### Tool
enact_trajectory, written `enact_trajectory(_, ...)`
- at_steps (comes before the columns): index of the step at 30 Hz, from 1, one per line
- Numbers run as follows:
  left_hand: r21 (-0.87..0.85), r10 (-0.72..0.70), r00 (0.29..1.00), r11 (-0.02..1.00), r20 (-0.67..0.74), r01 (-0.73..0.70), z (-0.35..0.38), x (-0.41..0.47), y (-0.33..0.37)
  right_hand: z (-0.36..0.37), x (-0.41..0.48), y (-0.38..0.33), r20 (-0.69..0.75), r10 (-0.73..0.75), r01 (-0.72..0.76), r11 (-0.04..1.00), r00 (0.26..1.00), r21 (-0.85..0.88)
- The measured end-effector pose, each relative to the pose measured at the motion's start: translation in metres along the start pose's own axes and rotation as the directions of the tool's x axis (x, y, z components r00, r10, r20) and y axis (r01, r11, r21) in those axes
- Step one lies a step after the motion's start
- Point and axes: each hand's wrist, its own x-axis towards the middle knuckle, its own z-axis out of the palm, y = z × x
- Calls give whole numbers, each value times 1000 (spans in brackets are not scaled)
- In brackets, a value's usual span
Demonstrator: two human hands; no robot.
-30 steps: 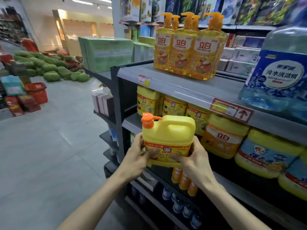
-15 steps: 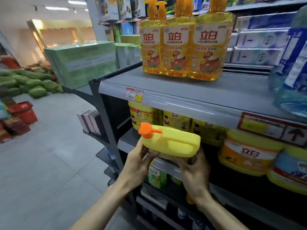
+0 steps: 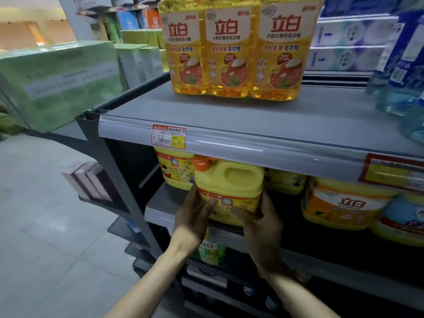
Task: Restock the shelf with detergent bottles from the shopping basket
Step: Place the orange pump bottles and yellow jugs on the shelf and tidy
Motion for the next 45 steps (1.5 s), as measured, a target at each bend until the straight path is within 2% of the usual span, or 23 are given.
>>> enact_trajectory(6, 163, -49, 994, 986, 97, 32, -2, 11, -18, 3, -2, -3, -14, 13, -13, 1000, 1000, -20)
enact_trajectory(9, 247, 8, 991, 968, 132, -41, -6, -3, -19, 0, -11, -1, 10, 46, -46, 999, 999, -26)
enact_trajectory(12, 173, -28, 987, 985, 158, 0, -15, -16, -23, -6, -32, 9, -5, 112, -112, 991, 994, -73)
enact_trajectory(14, 136, -60, 985, 990, 160, 38, -20, -19, -25, -10, -44, 13, 46, 125, -119, 987, 991, -111)
enact_trajectory(17, 150, -42, 984, 989, 175, 15, -20, -18, -23, -12, -50, 12, 123, 119, -100, 984, 985, -150)
enact_trajectory(21, 176, -49, 973, 984, 224, 9, -18, -8, -19, -8, -41, 8, 101, 128, -107, 976, 987, -188)
enact_trajectory(25, 230, -98, 973, 972, 208, 48, -18, 15, -24, 1, -29, 8, 94, 156, -130, 962, 983, -242)
enact_trajectory(30, 287, -101, 974, 957, 203, 39, -14, 49, -61, 11, -9, 3, 139, 119, -81, 964, 983, -253)
enact_trajectory(38, 257, -153, 965, 962, 213, 95, -7, 48, -28, 24, 10, -1, 163, 152, -111, 965, 975, -237)
enact_trajectory(45, 247, -177, 964, 961, 200, 125, -3, 47, -23, 26, 17, -5, 154, 194, -136, 935, 969, -327)
